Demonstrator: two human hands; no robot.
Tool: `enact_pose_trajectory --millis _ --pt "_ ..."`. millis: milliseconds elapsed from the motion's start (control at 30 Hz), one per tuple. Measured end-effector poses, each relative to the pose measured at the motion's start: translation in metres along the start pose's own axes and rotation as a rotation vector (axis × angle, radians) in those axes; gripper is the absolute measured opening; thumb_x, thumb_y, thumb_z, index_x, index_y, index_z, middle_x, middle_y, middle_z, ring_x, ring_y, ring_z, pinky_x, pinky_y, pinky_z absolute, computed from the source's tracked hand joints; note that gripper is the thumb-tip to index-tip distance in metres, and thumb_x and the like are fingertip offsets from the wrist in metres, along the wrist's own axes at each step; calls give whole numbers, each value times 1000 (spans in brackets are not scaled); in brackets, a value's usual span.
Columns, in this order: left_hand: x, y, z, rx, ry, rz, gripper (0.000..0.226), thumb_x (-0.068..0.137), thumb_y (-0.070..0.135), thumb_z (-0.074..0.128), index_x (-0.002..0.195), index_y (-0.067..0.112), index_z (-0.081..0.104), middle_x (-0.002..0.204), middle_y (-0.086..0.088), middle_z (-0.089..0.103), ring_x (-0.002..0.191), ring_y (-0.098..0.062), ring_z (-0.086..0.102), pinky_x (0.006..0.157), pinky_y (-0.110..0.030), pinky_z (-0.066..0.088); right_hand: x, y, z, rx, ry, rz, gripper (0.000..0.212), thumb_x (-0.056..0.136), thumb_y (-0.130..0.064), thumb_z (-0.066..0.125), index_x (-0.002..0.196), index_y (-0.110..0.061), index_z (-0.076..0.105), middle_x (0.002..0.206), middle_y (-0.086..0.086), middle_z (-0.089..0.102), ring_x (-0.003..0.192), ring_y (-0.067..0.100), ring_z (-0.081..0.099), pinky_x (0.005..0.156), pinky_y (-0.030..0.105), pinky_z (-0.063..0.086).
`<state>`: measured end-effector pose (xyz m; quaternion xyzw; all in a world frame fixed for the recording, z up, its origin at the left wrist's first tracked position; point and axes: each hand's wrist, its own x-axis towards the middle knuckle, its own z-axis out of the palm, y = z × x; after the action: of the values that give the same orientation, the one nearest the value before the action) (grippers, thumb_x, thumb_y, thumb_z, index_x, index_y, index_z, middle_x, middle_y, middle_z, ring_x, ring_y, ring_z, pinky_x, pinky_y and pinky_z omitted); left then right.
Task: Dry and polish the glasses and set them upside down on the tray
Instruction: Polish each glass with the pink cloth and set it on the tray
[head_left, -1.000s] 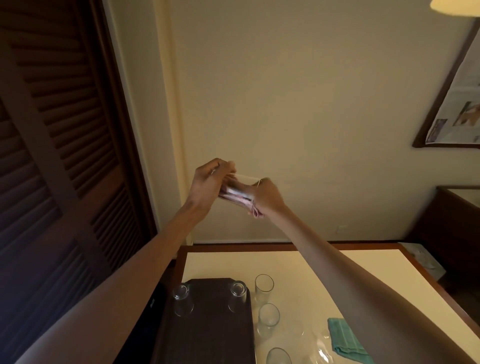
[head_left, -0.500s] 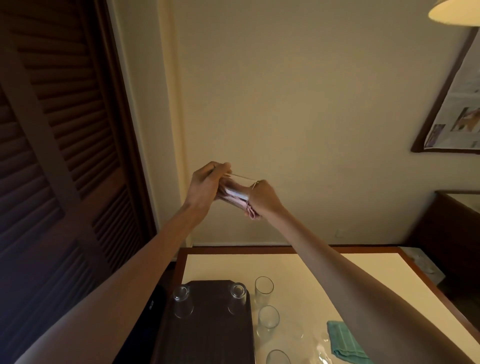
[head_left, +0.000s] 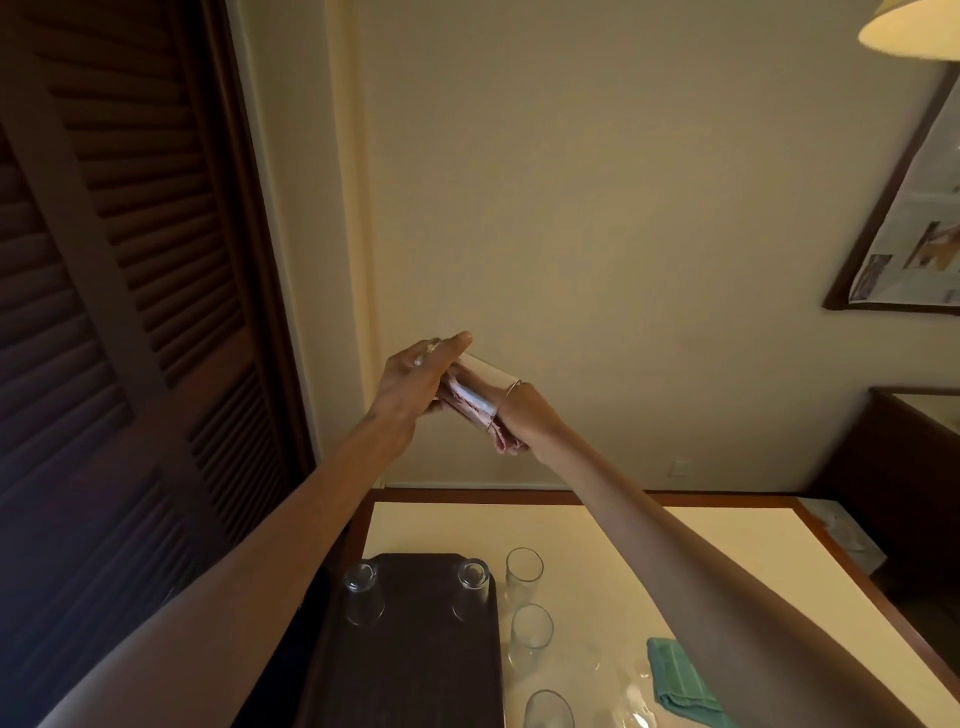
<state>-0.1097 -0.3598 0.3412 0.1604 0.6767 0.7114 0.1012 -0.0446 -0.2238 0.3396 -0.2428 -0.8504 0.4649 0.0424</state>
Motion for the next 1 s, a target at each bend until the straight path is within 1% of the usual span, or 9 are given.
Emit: enact_pose_trajectory --millis 67,133,200,267,500,600,767,900,1000 --pt "-1 -7 -4 -40 18 21 71 75 61 80 126 14 68 106 -8 75 98 -21 74 81 -33 61 -8 3 -1 88 -80 -19 39 101 -29 51 86 3 66 49 5 63 27 11 48 32 14 33" --pt "-3 -12 -9 -62 38 32 84 68 66 83 128 10 66 106 -11 76 95 -22 76 83 -34 62 -17 10 -3 106 -138 -104 36 102 -31 52 89 -2 69 60 5 69 35 10 54 35 18 40" --pt "-8 -15 -16 -78 70 34 76 72 61 84 125 9 67 98 -10 76 90 -21 77 83 -34 61 -20 23 -1 38 -182 -185 39 102 -37 51 92 -5 70 71 6 73 51 13 65 51 22 53" --pt "-14 -21 -25 -77 112 30 57 79 54 81 118 13 69 93 -7 77 92 -20 76 87 -36 61 -20 40 5 4 -211 -226 43 101 -42 51 90 -5 70 75 9 72 62 17 67 64 29 53" --pt "-39 -71 -70 -17 241 -60 48 86 55 74 107 12 73 75 8 75 91 -18 70 95 -38 53 -19 119 47 514 -441 -40 37 99 -31 55 114 0 67 81 11 68 66 18 64 61 27 51" --pt "-53 -102 -86 4 254 -100 49 80 61 79 101 17 73 83 1 76 96 -31 73 96 -51 56 -13 143 78 657 -432 80 37 98 -29 59 121 0 66 102 27 66 73 25 64 63 31 52" --pt "-84 -162 -109 158 290 -152 42 81 50 82 106 17 74 92 0 78 90 -16 75 86 -32 61 -12 167 113 769 -342 268 33 103 -23 50 115 4 65 77 11 65 48 17 58 41 23 43" --pt "-104 -210 -127 405 229 -243 40 79 48 85 108 24 70 102 8 74 96 -8 71 84 -29 58 -14 183 132 735 -359 412 46 98 -50 52 89 -7 66 61 3 58 38 13 50 35 19 36" --pt "-117 -241 -133 554 167 -282 45 75 43 89 110 24 68 101 13 72 95 -1 66 80 -22 53 -12 197 146 756 -426 413 54 90 -64 54 94 -11 65 63 -1 57 41 10 48 37 19 34"
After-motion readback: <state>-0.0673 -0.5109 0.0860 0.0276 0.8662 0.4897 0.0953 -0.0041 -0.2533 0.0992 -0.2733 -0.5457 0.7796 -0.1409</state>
